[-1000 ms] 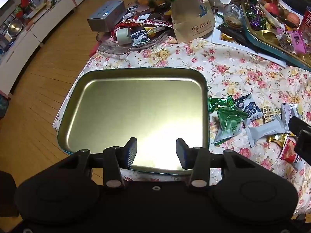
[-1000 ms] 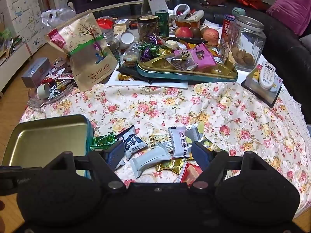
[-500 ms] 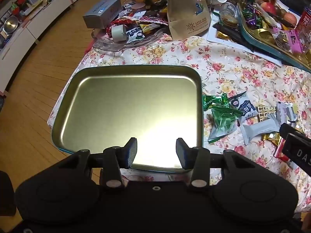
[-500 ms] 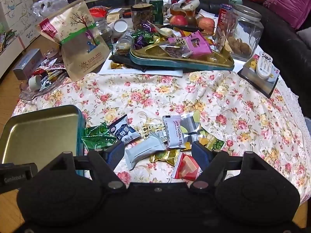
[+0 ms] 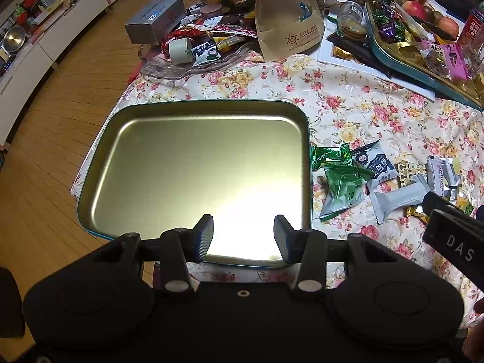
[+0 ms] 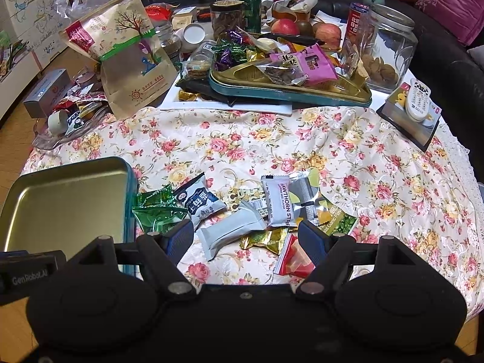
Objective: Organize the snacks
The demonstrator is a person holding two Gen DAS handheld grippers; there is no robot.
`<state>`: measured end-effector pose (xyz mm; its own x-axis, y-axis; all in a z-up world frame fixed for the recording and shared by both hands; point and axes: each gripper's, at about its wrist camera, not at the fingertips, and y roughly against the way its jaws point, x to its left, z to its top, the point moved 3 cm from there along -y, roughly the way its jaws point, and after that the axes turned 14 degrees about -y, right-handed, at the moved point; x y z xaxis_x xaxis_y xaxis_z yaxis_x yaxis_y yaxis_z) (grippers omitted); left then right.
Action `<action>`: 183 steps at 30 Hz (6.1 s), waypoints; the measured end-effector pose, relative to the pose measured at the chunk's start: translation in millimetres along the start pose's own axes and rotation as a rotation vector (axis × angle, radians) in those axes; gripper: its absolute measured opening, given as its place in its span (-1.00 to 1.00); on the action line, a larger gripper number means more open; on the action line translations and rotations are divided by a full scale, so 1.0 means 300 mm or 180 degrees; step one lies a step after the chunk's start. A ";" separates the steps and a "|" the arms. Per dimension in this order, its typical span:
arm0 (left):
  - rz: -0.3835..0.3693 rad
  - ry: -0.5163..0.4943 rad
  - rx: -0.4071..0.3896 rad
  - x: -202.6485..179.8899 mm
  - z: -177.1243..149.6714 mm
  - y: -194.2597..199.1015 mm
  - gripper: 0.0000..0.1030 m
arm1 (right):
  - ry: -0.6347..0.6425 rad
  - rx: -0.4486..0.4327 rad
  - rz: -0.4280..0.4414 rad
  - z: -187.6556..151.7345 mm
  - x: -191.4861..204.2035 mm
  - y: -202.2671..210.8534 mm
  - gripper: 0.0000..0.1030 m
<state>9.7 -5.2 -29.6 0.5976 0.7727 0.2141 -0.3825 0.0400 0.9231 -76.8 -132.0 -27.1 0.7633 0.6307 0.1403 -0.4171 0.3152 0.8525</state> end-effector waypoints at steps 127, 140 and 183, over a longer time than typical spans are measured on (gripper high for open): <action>-0.0928 -0.0183 0.0263 -0.179 0.331 -0.060 -0.05 | -0.0379 0.1102 -0.0395 0.245 -0.209 -0.422 -0.01; -0.0973 -0.0218 0.0319 -0.175 0.311 -0.087 -0.05 | -0.0286 0.1064 -0.0465 0.256 -0.178 -0.414 -0.24; -0.0975 -0.0775 0.0293 -0.463 0.259 -0.131 -0.50 | -0.1197 0.0976 0.0350 0.433 -0.379 -0.056 -0.22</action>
<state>-3.4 -163.2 -70.9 0.8279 0.5607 -0.0162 -0.1027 0.1798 0.9783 -92.6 -301.2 8.1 0.8716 0.3311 0.3615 -0.3840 0.0025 0.9233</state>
